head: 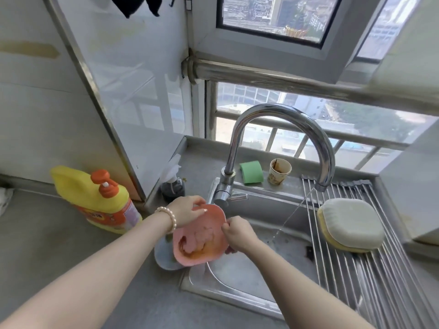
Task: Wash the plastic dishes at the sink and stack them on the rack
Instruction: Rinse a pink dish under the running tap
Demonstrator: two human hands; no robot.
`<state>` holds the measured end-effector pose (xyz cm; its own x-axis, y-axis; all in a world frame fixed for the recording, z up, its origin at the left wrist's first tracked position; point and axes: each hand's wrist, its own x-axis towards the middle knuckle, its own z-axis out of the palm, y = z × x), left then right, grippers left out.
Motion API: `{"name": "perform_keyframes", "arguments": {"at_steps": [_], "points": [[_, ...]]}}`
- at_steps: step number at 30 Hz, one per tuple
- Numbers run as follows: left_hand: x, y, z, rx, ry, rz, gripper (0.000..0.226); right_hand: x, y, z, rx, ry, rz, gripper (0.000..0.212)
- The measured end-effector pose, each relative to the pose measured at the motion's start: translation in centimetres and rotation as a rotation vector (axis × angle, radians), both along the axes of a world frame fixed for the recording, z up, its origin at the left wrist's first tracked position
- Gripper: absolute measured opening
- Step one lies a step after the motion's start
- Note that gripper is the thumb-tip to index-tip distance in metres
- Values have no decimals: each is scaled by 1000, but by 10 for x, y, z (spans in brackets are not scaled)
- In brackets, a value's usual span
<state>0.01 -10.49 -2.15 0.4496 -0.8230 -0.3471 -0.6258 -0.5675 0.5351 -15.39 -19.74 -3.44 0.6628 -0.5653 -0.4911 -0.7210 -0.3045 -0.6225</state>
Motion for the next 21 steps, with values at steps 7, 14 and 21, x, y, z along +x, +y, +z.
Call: {"name": "perform_keyframes", "arguments": {"at_steps": [7, 14, 21], "points": [[-38, -46, -8, -10, 142, -48, 18, -62, -59, 22, -296, -81, -92, 29], [-87, -75, -21, -75, 142, 117, 28, -119, -12, 9, -694, -77, 363, 66], [-125, -83, -29, -291, 364, 111, 15, -125, -49, 12, -531, 273, 332, 133]]}}
